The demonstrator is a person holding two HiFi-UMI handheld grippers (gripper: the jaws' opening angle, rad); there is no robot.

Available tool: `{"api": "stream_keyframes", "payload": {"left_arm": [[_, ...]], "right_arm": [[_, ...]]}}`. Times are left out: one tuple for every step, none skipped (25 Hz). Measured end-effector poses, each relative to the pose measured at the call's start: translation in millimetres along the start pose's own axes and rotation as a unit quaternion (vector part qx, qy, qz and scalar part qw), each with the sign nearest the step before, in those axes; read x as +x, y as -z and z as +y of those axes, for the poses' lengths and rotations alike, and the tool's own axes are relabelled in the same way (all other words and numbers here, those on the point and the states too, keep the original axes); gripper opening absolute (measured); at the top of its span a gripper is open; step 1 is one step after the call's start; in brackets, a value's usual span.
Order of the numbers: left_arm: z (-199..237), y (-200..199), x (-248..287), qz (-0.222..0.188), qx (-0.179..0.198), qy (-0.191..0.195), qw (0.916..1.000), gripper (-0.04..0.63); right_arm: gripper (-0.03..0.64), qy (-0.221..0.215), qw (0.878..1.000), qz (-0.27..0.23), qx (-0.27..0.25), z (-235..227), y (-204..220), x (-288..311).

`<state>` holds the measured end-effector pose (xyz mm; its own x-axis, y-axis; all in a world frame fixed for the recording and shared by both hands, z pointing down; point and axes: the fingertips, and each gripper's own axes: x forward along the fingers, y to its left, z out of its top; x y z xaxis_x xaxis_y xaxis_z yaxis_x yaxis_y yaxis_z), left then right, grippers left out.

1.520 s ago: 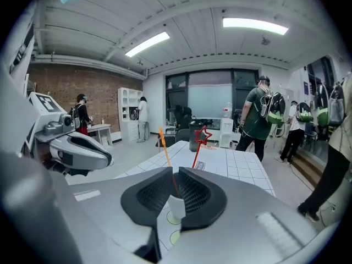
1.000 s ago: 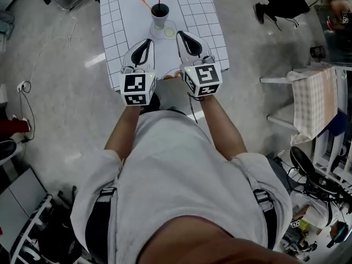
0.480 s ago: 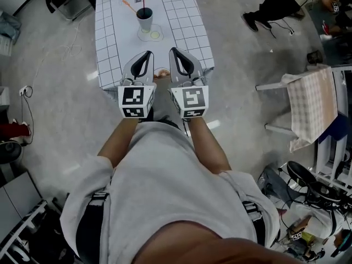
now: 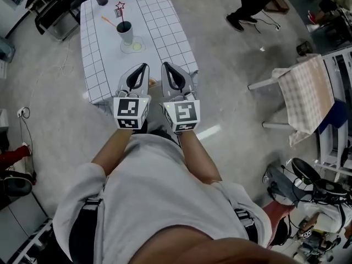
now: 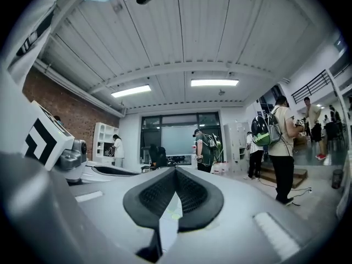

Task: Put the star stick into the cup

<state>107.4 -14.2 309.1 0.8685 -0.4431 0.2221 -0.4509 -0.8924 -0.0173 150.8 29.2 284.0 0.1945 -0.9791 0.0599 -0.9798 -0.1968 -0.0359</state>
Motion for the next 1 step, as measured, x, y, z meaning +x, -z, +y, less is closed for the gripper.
{"api": "stream_keyframes", "payload": {"left_arm": [[4.0, -0.8, 7.5, 0.001, 0.002, 0.002, 1.0000, 0.003]], "right_arm": [[-0.002, 0.002, 1.000, -0.002, 0.000, -2.9, -0.7, 8.0]]}}
